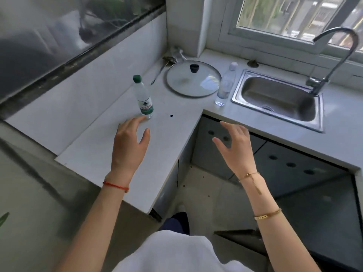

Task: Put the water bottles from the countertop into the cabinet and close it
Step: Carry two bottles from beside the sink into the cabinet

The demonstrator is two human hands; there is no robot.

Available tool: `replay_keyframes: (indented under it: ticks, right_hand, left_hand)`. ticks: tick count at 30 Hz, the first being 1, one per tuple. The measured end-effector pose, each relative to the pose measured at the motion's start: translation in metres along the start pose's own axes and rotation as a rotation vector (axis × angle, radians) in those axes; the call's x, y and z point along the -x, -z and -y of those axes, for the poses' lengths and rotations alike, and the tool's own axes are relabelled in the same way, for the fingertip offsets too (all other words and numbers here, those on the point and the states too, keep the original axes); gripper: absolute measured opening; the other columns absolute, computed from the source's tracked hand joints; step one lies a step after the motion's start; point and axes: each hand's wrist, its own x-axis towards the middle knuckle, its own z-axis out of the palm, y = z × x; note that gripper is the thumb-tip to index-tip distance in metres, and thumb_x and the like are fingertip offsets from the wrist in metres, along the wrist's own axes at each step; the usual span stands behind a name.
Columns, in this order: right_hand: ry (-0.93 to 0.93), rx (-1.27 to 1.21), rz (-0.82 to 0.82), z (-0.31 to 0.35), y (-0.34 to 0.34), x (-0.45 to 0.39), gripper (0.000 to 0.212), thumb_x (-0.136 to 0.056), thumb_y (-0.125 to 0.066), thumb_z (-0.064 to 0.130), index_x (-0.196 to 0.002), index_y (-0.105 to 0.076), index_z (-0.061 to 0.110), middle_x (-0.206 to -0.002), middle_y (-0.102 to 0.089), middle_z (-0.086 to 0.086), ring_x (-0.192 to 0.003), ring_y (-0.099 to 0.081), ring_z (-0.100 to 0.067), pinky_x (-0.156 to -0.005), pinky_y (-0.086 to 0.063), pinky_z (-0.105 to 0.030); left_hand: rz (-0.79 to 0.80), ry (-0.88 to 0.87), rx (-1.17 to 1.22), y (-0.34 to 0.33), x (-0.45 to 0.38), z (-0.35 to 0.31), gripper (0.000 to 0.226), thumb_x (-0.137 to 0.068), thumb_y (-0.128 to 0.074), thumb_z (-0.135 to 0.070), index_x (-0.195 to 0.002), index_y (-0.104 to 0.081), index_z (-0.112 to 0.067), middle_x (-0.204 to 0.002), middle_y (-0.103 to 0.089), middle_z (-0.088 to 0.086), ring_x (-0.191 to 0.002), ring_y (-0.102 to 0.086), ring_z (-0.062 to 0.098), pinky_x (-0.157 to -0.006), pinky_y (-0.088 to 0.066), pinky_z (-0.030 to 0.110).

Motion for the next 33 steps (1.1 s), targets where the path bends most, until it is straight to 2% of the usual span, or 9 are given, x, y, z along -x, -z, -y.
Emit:
replay_keyframes:
  ticks: [3,7,10,15,18,21,27,30,33]
  right_hand:
    - [0.045,0.009,-0.007,0.003,-0.014,-0.062,0.048,-0.087,-0.067,0.026,-0.131,-0.053,0.016,-0.122,-0.060,0.000,-0.125,-0.040,-0.019,-0.108,-0.038,-0.036]
    - [0.069,0.001,-0.009,0.009,-0.030,-0.127,0.048,-0.088,-0.067,0.027,-0.132,-0.053,0.013,-0.125,-0.060,-0.002,-0.127,-0.041,-0.023,-0.109,-0.035,-0.033]
    - [0.091,0.008,-0.016,0.009,-0.039,-0.166,0.048,-0.087,-0.068,0.025,-0.131,-0.053,0.013,-0.124,-0.061,-0.003,-0.124,-0.044,-0.024,-0.106,-0.039,-0.035]
    - [0.094,0.004,-0.014,-0.003,-0.053,-0.218,0.048,-0.088,-0.067,0.025,-0.132,-0.052,0.012,-0.129,-0.059,-0.003,-0.126,-0.043,-0.024,-0.107,-0.039,-0.037]
    - [0.100,0.002,-0.009,-0.014,-0.058,-0.242,0.047,-0.088,-0.067,0.025,-0.131,-0.053,0.012,-0.128,-0.060,-0.004,-0.126,-0.043,-0.025,-0.106,-0.039,-0.036]
    - [0.115,-0.009,0.004,-0.028,-0.061,-0.264,0.046,-0.088,-0.066,0.025,-0.130,-0.054,0.012,-0.126,-0.061,-0.005,-0.124,-0.043,-0.024,-0.104,-0.040,-0.034]
    - [0.159,0.037,-0.044,-0.062,-0.045,-0.305,0.044,-0.086,-0.068,0.021,-0.126,-0.055,0.009,-0.124,-0.061,-0.009,-0.122,-0.044,-0.030,-0.105,-0.039,-0.040]
    - [0.121,0.119,-0.107,-0.086,-0.031,-0.329,0.045,-0.086,-0.067,0.019,-0.127,-0.054,0.008,-0.127,-0.058,-0.011,-0.122,-0.043,-0.033,-0.105,-0.037,-0.042]
    - [0.055,0.197,-0.049,-0.112,-0.022,-0.352,0.046,-0.086,-0.066,0.019,-0.130,-0.053,0.009,-0.129,-0.055,-0.015,-0.121,-0.043,-0.037,-0.103,-0.036,-0.044]
  left_hand:
    - [-0.058,0.007,0.009,-0.014,-0.060,0.013,0.036,-0.090,-0.062,-0.014,-0.125,-0.059,-0.009,-0.125,-0.063,0.008,-0.115,-0.054,0.029,-0.100,-0.036,0.023]
    - [-0.076,0.002,-0.019,-0.033,-0.132,0.030,0.043,-0.089,-0.060,-0.015,-0.130,-0.055,-0.008,-0.133,-0.056,0.010,-0.123,-0.048,0.028,-0.106,-0.035,0.031]
    - [-0.028,0.050,-0.052,-0.049,-0.176,0.045,0.049,-0.088,-0.058,-0.019,-0.135,-0.051,-0.010,-0.137,-0.050,0.012,-0.126,-0.045,0.032,-0.106,-0.034,0.033]
    - [0.133,0.220,-0.117,-0.079,-0.223,0.059,0.054,-0.090,-0.059,-0.015,-0.142,-0.043,-0.012,-0.144,-0.040,0.013,-0.124,-0.039,0.039,-0.101,-0.042,0.044]
    - [0.201,0.282,-0.173,-0.092,-0.239,0.069,0.049,-0.090,-0.056,-0.011,-0.138,-0.048,-0.012,-0.136,-0.049,0.014,-0.120,-0.042,0.039,-0.098,-0.040,0.041]
    - [0.176,0.319,-0.205,-0.099,-0.246,0.068,0.039,-0.086,-0.054,-0.001,-0.124,-0.060,-0.011,-0.123,-0.057,0.014,-0.114,-0.046,0.038,-0.093,-0.037,0.034]
    - [0.147,0.352,-0.186,-0.111,-0.252,0.040,0.028,-0.077,-0.067,-0.001,-0.104,-0.069,-0.009,-0.108,-0.061,0.015,-0.104,-0.053,0.037,-0.082,-0.045,0.038]
    - [0.115,0.336,-0.190,-0.123,-0.248,0.023,0.027,-0.075,-0.068,-0.003,-0.101,-0.069,-0.008,-0.105,-0.062,0.014,-0.099,-0.054,0.036,-0.078,-0.046,0.038]
    - [0.086,0.340,-0.177,-0.135,-0.248,0.005,0.030,-0.074,-0.067,-0.003,-0.103,-0.070,-0.008,-0.104,-0.063,0.013,-0.098,-0.055,0.035,-0.078,-0.047,0.038]
